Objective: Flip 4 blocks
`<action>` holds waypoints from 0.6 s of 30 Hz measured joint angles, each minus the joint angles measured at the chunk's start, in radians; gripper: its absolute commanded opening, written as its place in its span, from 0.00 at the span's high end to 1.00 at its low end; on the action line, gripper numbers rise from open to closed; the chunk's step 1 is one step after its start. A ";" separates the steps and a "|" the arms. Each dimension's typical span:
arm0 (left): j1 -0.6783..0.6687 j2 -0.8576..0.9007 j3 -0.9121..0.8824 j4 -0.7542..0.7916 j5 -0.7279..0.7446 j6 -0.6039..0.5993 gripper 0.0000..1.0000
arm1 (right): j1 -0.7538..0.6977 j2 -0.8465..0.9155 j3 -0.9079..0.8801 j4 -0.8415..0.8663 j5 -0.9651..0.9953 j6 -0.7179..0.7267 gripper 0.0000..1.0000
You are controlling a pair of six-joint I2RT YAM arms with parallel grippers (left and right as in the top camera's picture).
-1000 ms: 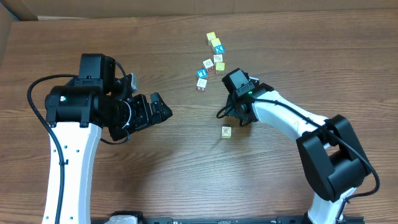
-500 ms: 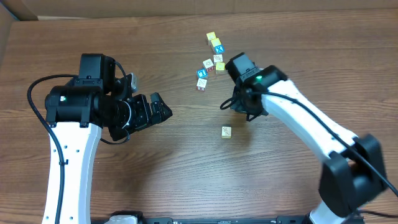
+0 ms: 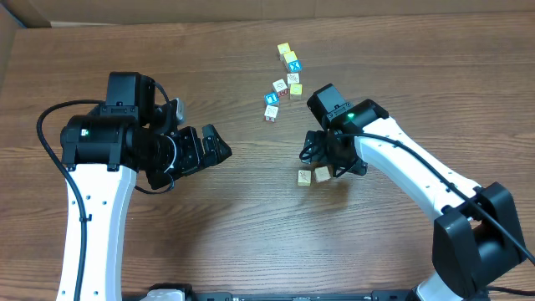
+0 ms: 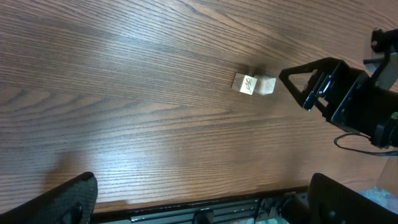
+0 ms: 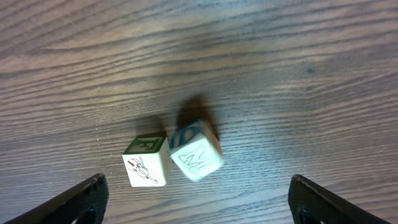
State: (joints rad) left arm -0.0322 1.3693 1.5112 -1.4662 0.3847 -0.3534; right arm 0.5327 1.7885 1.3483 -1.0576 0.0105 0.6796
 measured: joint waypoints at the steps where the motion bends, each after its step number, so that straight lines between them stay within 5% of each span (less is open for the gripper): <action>1: 0.000 0.000 0.000 0.000 0.000 0.000 0.00 | 0.000 0.000 0.000 -0.002 -0.003 0.001 0.11; 6: 0.000 0.000 0.000 0.000 0.000 0.000 0.00 | 0.000 0.000 0.000 -0.009 -0.008 -0.003 0.30; 12: 0.000 0.000 0.000 0.000 0.000 0.000 0.00 | 0.000 0.000 -0.001 -0.032 -0.010 0.003 0.78; 18: 0.000 0.000 0.000 0.000 0.000 0.000 0.00 | 0.000 0.000 -0.037 -0.030 0.007 0.056 0.93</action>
State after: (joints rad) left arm -0.0322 1.3693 1.5112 -1.4662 0.3847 -0.3534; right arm 0.5327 1.7889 1.3117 -1.0878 0.0174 0.7357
